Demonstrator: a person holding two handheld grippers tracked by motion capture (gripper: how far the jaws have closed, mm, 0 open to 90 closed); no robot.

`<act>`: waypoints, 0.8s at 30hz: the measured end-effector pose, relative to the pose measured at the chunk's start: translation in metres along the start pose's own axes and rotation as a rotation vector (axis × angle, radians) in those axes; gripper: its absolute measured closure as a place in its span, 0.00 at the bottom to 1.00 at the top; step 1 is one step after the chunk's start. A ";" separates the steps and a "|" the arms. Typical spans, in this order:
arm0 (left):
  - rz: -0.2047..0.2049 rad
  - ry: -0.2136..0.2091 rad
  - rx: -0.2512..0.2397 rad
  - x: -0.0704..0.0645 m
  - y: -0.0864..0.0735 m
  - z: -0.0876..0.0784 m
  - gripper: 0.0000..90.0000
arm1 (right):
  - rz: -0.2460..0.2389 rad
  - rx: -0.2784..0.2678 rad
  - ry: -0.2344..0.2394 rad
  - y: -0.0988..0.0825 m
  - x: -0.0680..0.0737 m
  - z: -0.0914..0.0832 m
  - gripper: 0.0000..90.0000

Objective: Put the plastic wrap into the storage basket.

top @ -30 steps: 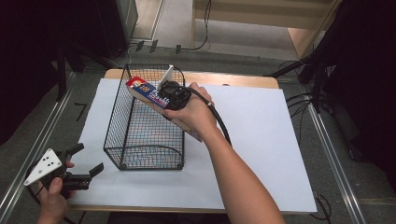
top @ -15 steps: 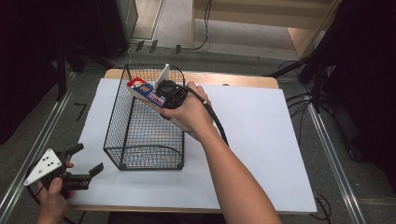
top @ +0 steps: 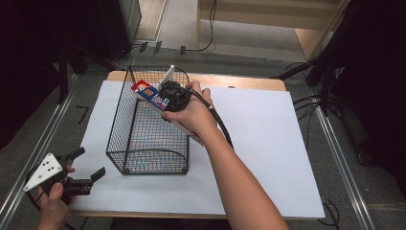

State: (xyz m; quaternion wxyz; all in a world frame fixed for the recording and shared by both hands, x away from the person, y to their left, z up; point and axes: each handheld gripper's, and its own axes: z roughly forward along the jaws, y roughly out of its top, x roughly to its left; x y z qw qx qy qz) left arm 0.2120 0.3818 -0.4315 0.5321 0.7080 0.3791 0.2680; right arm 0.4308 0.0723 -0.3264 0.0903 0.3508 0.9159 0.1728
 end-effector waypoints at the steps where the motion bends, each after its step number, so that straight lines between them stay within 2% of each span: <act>1: -0.002 0.002 -0.002 0.000 0.000 0.000 0.00 | 0.003 -0.018 0.002 0.001 0.001 -0.004 0.35; 4: -0.002 0.005 0.000 0.001 0.000 -0.001 0.00 | 0.019 -0.084 -0.007 0.003 0.006 -0.016 0.31; 8: -0.001 0.008 -0.002 0.001 0.000 -0.001 0.00 | 0.022 -0.091 0.023 0.001 0.007 -0.019 0.25; 11: -0.001 0.007 -0.001 0.001 0.000 -0.001 0.00 | 0.022 -0.083 0.025 -0.003 0.004 -0.017 0.22; 13: -0.001 0.011 0.003 0.001 0.000 0.000 0.00 | 0.015 -0.085 0.029 -0.007 0.003 -0.018 0.22; 20: 0.002 0.010 0.004 0.001 0.000 0.001 0.00 | 0.043 -0.118 0.043 -0.019 -0.005 -0.025 0.21; 24: -0.001 0.010 0.003 0.001 0.000 0.000 0.00 | 0.068 -0.156 0.044 -0.032 -0.017 -0.034 0.21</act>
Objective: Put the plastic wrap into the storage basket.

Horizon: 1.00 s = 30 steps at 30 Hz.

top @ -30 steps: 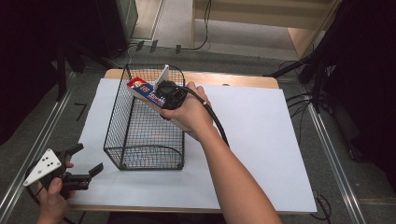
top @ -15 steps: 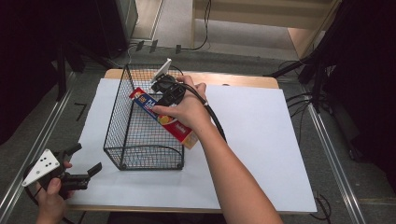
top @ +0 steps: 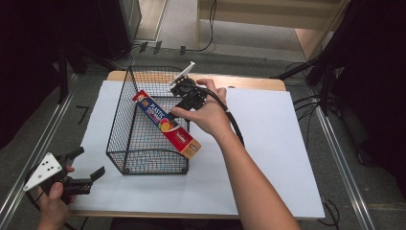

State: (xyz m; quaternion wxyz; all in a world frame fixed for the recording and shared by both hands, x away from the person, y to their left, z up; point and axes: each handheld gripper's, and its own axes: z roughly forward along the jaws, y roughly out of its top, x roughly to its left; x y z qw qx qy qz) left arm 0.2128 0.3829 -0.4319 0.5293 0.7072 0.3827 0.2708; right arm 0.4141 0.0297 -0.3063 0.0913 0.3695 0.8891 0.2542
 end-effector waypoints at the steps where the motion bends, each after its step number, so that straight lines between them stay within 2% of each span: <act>1: -0.001 -0.001 -0.002 0.000 0.000 0.000 0.00 | 0.009 -0.008 -0.002 -0.002 -0.003 -0.002 0.21; 12: -0.004 0.005 0.004 0.000 -0.001 0.000 0.00 | 0.069 -0.065 -0.016 -0.032 -0.031 -0.020 0.22; 15: -0.007 0.006 0.004 0.000 -0.001 0.000 0.00 | 0.084 -0.077 -0.022 -0.046 -0.044 -0.023 0.22; 18: -0.007 0.007 0.004 0.000 -0.001 -0.001 0.00 | 0.099 -0.088 -0.027 -0.054 -0.049 -0.025 0.22; 25: -0.005 0.008 0.011 0.000 -0.001 0.001 0.00 | 0.156 -0.135 -0.034 -0.086 -0.070 -0.036 0.22; 30: -0.008 0.006 0.012 0.000 -0.002 0.001 0.00 | 0.187 -0.163 -0.065 -0.109 -0.081 -0.044 0.22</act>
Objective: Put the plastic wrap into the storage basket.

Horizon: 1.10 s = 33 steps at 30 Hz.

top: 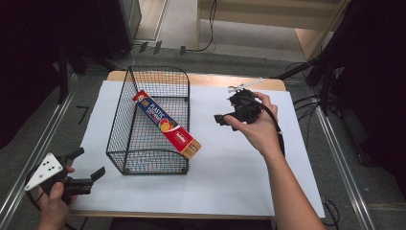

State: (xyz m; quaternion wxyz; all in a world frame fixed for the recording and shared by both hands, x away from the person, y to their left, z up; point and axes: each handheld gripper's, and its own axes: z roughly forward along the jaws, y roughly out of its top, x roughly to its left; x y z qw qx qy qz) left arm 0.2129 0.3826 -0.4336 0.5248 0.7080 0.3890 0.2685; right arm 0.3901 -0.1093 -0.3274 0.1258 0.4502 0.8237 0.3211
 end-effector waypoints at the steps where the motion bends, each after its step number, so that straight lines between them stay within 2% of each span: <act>1: 0.000 0.000 0.000 0.000 0.000 0.000 0.00 | 0.004 -0.002 -0.004 -0.004 -0.003 -0.002 0.22; 7: -0.002 0.001 -0.001 0.000 0.000 0.000 0.00 | 0.040 -0.047 -0.027 -0.026 -0.019 -0.011 0.22; 8: -0.001 0.001 0.000 0.000 0.000 0.000 0.00 | 0.055 -0.070 -0.035 -0.036 -0.025 -0.015 0.23; 10: 0.000 0.001 0.001 0.000 0.000 0.000 0.00 | 0.059 -0.076 -0.034 -0.040 -0.027 -0.016 0.23; 11: 0.002 0.001 0.003 0.000 0.000 0.001 0.00 | 0.073 -0.100 -0.033 -0.051 -0.033 -0.020 0.23; 17: 0.004 0.001 0.004 -0.001 0.000 0.001 0.00 | 0.106 -0.156 -0.026 -0.077 -0.044 -0.027 0.24; 18: 0.004 0.001 0.004 -0.001 0.000 0.001 0.00 | 0.106 -0.156 -0.026 -0.077 -0.044 -0.027 0.24; 19: 0.003 0.002 0.003 -0.001 0.000 0.001 0.00 | 0.115 -0.183 -0.021 -0.086 -0.047 -0.030 0.24; 20: 0.003 0.002 0.003 -0.001 0.000 0.001 0.00 | 0.115 -0.183 -0.021 -0.086 -0.047 -0.030 0.24; 21: 0.005 0.001 0.006 -0.001 0.000 0.001 0.00 | 0.124 -0.204 -0.021 -0.095 -0.051 -0.031 0.24; 23: 0.005 0.001 0.006 -0.001 0.000 0.001 0.00 | 0.126 -0.211 -0.023 -0.099 -0.052 -0.032 0.24; 30: 0.002 0.002 0.003 -0.002 0.000 0.001 0.00 | 0.154 -0.286 -0.045 -0.133 -0.064 -0.039 0.24; 33: 0.004 0.002 0.004 -0.002 0.000 0.001 0.00 | 0.157 -0.301 -0.059 -0.147 -0.071 -0.041 0.24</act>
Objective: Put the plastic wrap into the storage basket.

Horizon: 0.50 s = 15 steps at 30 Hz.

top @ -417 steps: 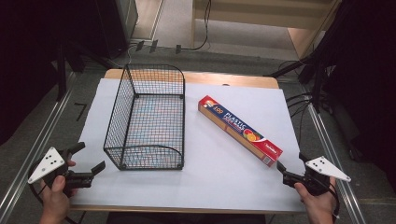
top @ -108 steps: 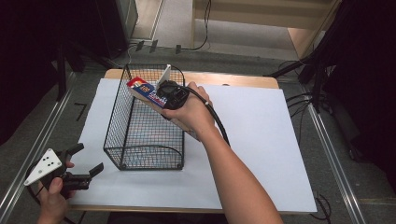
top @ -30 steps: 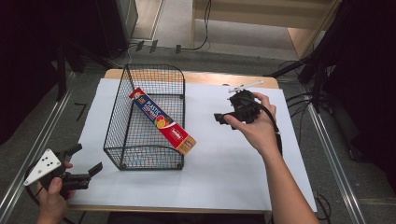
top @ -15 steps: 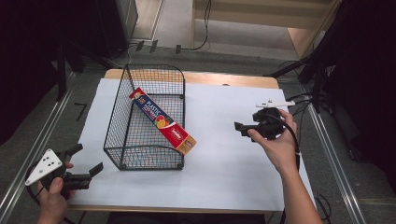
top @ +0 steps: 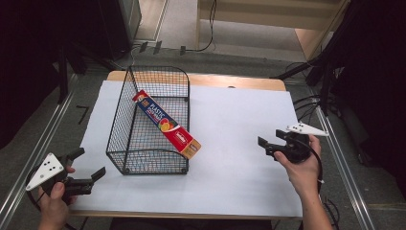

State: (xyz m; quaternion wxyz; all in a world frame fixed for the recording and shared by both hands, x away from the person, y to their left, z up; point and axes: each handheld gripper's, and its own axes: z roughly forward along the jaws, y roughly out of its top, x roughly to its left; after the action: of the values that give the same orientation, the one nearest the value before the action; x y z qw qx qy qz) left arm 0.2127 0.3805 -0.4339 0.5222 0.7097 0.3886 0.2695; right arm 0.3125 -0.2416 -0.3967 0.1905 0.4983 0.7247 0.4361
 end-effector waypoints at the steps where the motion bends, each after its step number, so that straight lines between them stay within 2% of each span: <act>1: 0.001 0.000 0.004 0.000 0.000 0.000 0.00 | 0.004 -0.006 -0.005 -0.004 -0.003 -0.002 0.24; 6: 0.006 -0.005 0.006 -0.001 0.000 0.001 0.00 | 0.011 -0.034 -0.022 -0.018 -0.013 -0.009 0.25; 9: 0.008 -0.004 0.005 -0.001 0.000 0.001 0.00 | 0.023 -0.069 -0.038 -0.031 -0.021 -0.016 0.25; 13: 0.009 -0.005 0.005 -0.001 0.001 0.000 0.00 | 0.031 -0.096 -0.038 -0.045 -0.027 -0.022 0.25; 15: 0.008 -0.004 0.005 -0.001 0.001 0.000 0.00 | 0.037 -0.096 -0.024 -0.053 -0.029 -0.023 0.25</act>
State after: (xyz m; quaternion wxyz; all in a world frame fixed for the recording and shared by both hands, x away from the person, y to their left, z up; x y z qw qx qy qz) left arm 0.2122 0.3799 -0.4329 0.5202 0.7131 0.3854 0.2690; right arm 0.2791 -0.2839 -0.4319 0.2151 0.5071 0.6912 0.4678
